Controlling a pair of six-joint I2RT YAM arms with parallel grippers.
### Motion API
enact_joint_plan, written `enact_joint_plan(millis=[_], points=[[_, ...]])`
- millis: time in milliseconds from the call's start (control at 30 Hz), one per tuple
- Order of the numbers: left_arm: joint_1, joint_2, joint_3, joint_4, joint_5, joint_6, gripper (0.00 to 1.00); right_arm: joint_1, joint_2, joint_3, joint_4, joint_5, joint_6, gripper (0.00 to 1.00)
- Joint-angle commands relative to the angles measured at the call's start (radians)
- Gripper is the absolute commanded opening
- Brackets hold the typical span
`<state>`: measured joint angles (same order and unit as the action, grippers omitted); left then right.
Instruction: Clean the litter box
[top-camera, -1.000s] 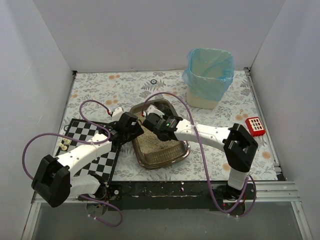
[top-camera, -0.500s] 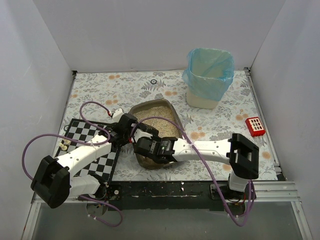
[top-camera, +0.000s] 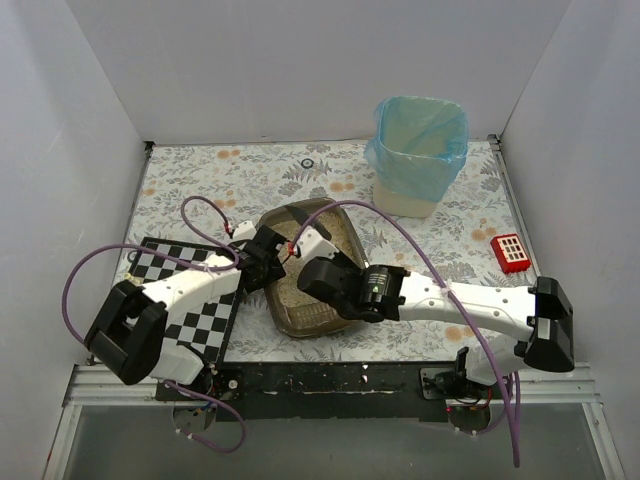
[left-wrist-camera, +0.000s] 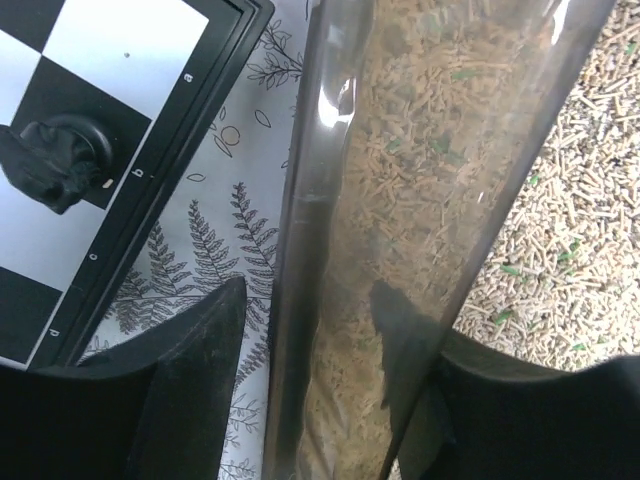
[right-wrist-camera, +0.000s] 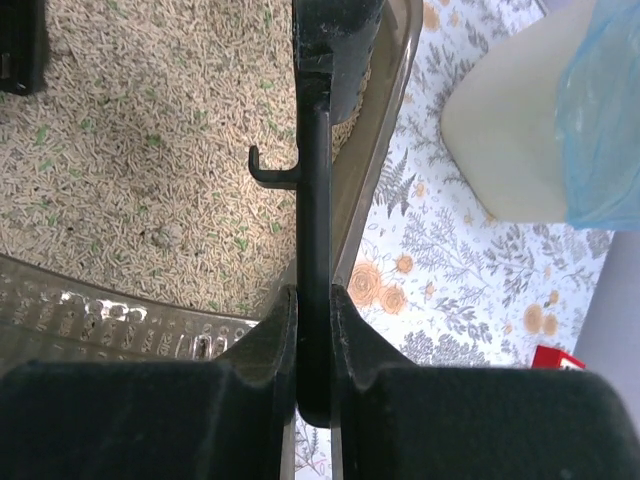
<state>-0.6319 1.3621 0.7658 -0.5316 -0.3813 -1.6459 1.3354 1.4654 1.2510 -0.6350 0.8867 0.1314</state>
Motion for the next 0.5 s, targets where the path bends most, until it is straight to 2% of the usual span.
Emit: enact_joint_plan(millis=[0,67,133,200,267,300,467], points=[[-0.009,0.054,0.064,-0.11,-0.059,-0.006,0.45,-0.031,-0.054,-0.074,0.066,-0.032,0.076,0.01],[-0.017,0.065,0.069,-0.102,-0.05,-0.008,0.37,-0.041,-0.079,-0.099,0.087,-0.06,0.088,0.01],[-0.02,0.057,0.07,-0.079,-0.028,0.001,0.34,-0.048,-0.099,-0.119,0.107,-0.094,0.094,0.01],[-0.02,0.042,0.069,-0.051,-0.004,0.011,0.26,-0.05,-0.112,-0.134,0.115,-0.107,0.109,0.01],[-0.022,0.02,0.063,-0.013,0.018,0.021,0.13,-0.05,-0.126,-0.142,0.11,-0.107,0.131,0.01],[-0.022,0.009,0.055,0.008,0.033,0.037,0.0,-0.048,-0.135,-0.143,0.107,-0.106,0.142,0.01],[-0.022,-0.06,-0.011,0.18,0.111,0.126,0.0,-0.051,-0.188,-0.157,0.123,-0.132,0.174,0.01]])
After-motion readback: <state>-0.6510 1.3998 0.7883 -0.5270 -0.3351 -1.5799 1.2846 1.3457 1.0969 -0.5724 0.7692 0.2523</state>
